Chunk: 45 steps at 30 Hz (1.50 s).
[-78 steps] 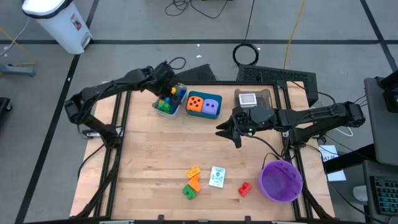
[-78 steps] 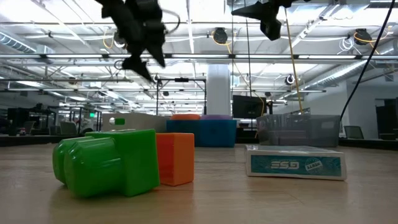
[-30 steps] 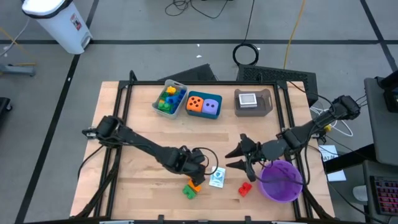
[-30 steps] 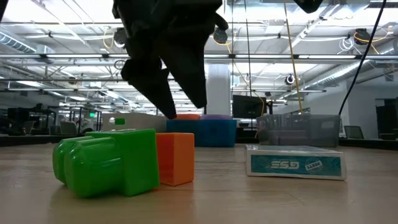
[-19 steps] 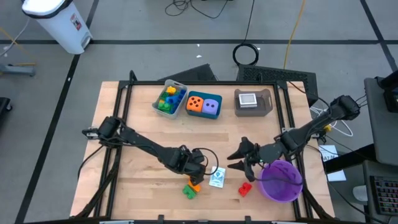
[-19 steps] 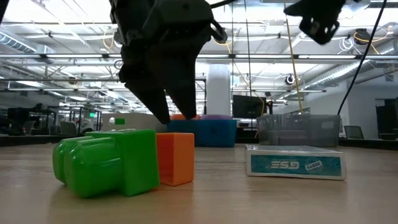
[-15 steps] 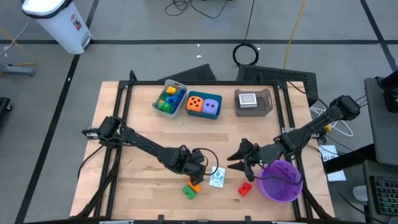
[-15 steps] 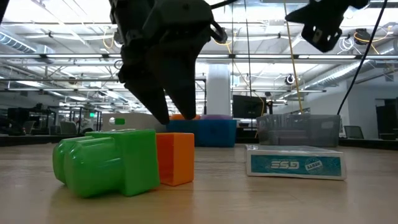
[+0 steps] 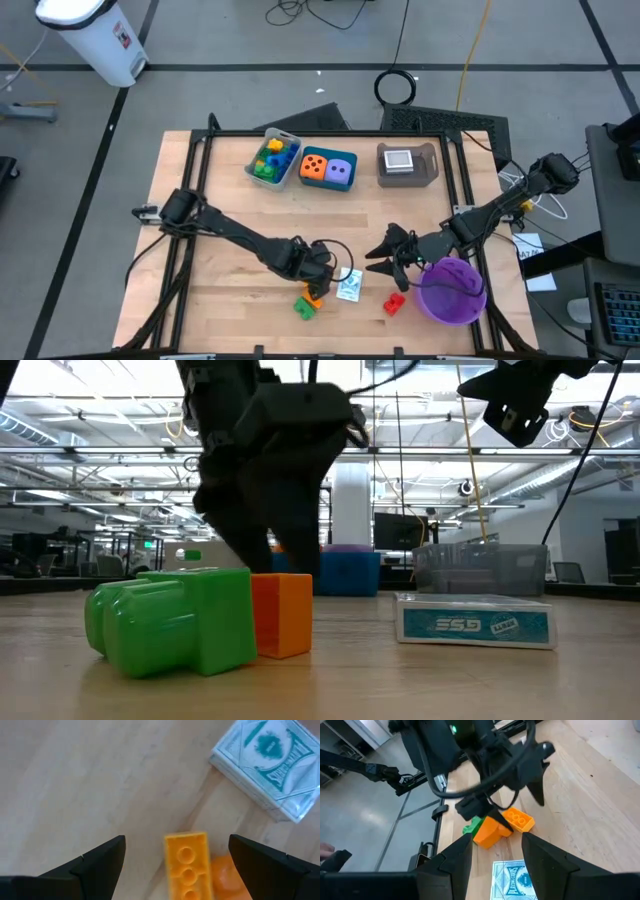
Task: Pick & Place Toys
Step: Put the yellow game piece into the gray bin
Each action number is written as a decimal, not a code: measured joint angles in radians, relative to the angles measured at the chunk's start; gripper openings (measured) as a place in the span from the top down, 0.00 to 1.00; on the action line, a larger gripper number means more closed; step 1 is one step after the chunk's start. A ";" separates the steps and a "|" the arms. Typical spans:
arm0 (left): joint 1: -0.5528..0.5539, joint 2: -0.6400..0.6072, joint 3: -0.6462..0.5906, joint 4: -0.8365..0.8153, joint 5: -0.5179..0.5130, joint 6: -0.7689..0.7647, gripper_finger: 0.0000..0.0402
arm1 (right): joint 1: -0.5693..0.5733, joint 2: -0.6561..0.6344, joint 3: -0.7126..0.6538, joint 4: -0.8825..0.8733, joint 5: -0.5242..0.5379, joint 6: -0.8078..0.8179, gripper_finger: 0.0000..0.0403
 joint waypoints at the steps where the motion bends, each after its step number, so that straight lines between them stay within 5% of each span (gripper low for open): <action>1: 0.000 0.006 0.000 0.001 0.012 -0.003 0.10 | 0.000 0.000 0.000 0.000 0.000 -0.001 0.59; 25: 0.009 0.053 0.000 -0.060 0.056 -0.076 0.12 | 0.000 0.000 0.000 0.008 0.001 0.001 0.59; 45: 0.105 -0.046 -0.001 -0.081 0.116 -0.134 0.69 | 0.000 0.000 0.000 0.008 0.001 0.001 0.59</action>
